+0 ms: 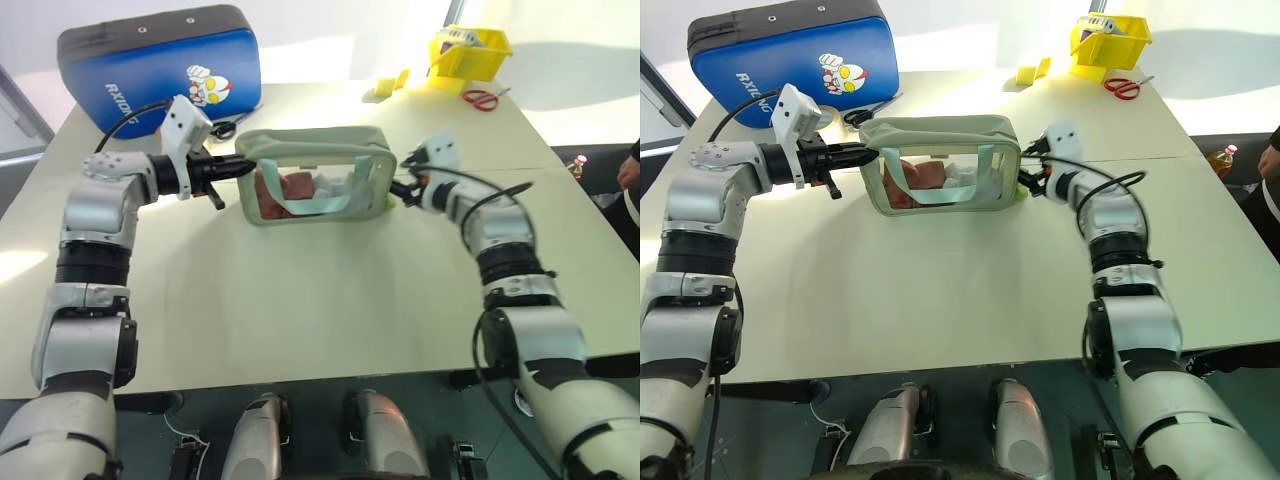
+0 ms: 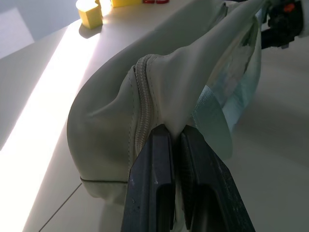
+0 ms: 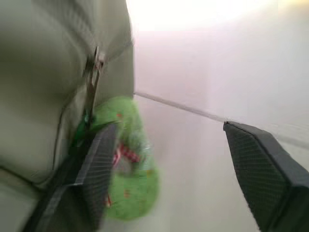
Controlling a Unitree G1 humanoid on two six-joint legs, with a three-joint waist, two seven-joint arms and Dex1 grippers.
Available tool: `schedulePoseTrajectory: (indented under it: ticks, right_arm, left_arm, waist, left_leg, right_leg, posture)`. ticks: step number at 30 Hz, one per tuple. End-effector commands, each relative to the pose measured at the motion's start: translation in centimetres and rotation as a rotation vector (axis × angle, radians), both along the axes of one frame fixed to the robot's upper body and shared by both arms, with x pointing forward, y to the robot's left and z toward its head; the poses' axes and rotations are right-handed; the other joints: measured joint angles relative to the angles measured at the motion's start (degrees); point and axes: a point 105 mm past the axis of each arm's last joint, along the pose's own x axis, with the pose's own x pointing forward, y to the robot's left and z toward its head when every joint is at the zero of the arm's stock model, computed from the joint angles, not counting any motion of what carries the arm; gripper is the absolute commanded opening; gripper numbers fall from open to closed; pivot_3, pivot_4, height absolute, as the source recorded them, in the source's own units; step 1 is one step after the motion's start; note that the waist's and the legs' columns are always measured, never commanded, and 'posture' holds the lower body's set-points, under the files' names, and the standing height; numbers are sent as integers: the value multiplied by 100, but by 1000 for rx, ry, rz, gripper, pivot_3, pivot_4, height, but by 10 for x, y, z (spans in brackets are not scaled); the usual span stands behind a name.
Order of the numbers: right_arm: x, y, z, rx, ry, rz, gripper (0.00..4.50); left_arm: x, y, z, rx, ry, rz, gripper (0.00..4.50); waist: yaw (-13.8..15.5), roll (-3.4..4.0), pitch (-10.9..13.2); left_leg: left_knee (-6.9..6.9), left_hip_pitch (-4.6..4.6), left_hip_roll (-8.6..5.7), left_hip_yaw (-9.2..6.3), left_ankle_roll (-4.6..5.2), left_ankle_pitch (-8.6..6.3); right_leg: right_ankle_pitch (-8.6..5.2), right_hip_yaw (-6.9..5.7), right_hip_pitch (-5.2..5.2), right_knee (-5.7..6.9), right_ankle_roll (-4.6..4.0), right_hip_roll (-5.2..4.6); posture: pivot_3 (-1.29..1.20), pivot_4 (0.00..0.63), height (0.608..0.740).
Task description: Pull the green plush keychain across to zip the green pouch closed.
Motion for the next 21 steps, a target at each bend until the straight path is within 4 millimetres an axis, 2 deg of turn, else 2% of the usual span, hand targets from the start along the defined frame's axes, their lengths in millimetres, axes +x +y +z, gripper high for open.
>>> schedulePoseTrajectory:
  ticks: [1, 3, 5, 8, 11, 15, 21]
  right_arm:
    - [-18, -1, 47, -109, -79, 160, 4443]
    - [-34, -6, 55, -176, -57, 266, 4443]
    - [-58, -5, 61, -234, -30, 427, 4443]
    - [-82, 3, 73, -211, -18, 567, 4500]
    - [-90, 15, 86, -147, -39, 585, 4500]
    - [-96, 20, 92, -123, -70, 561, 4500]
    - [-99, 8, 105, -61, -126, 451, 4500]
  left_arm:
    - [-1, 3, 11, 15, -45, 3, 0]
    - [-1, 3, 11, 14, -41, 4, 0]
    - [-3, 3, 13, 4, -37, -17, 0]
    - [-7, 3, 20, -34, -27, -45, 976]
    - [-12, 8, 26, -42, -17, -55, 2434]
    - [-20, 28, 40, -52, -22, -23, 4392]
    - [-35, 58, 71, -85, -58, 65, 4455]
  waist:
    - [5, 0, 0]
    - [13, 0, 0]
    - [12, 0, 0]
    - [8, 0, 0]
    - [-26, 0, 0]
    - [-11, -1, 1]
    - [84, -1, 1]
  left_leg:
    - [-1, 0, 0, 0, 0, 0]
    - [-1, -1, 0, -1, 1, -1]
    - [0, -1, 0, -1, 2, -3]
    - [-1, -3, 0, -1, 3, -3]
    - [0, -3, 2, -1, 2, -3]
    - [0, -6, 2, -1, 1, -4]
    - [0, -15, -3, 0, 3, -7]
  right_leg:
    - [0, 0, -1, -1, 0, 0]
    - [-1, -1, -1, -3, 1, 0]
    - [-2, -1, 0, -6, 1, -1]
    - [-2, -1, -3, -7, 1, -1]
    - [-1, -1, -5, -4, 1, -2]
    - [-1, -2, -10, -5, 0, -5]
    - [-1, -2, -16, -9, 0, -13]
  posture:
    - [0, 150, 740]
    - [0, 150, 740]
    - [0, 150, 740]
    - [0, 150, 740]
    - [0, 150, 740]
    - [0, 150, 740]
    - [0, 150, 740]
